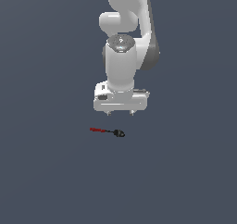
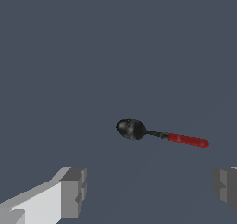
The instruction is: Pick up the object and move it to a goal position.
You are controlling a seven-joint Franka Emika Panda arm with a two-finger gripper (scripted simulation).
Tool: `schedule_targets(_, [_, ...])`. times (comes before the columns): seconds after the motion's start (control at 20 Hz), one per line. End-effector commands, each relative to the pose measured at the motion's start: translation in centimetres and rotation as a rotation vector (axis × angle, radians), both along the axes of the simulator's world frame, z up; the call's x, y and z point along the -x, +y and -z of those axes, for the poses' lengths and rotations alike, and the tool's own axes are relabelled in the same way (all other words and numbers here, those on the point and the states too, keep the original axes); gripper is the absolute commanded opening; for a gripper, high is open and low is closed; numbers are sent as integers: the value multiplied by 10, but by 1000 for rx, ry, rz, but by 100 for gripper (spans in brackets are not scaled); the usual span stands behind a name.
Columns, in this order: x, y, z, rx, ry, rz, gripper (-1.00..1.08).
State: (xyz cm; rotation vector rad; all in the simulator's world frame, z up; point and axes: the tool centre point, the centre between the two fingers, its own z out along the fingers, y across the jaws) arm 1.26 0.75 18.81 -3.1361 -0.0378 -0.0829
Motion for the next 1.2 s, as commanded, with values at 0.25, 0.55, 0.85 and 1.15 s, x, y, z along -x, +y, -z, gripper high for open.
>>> schedule_targets(0.25, [-4, 3, -8, 8, -17, -8, 100])
schedule_targets(0.55, [-10, 9, -20, 16, -42, -9, 100])
schedule_targets(0.85, [-9, 7, -17, 17, -38, -24, 100])
schedule_targets(1.15, [-10, 3, -11, 25, -34, -87, 100])
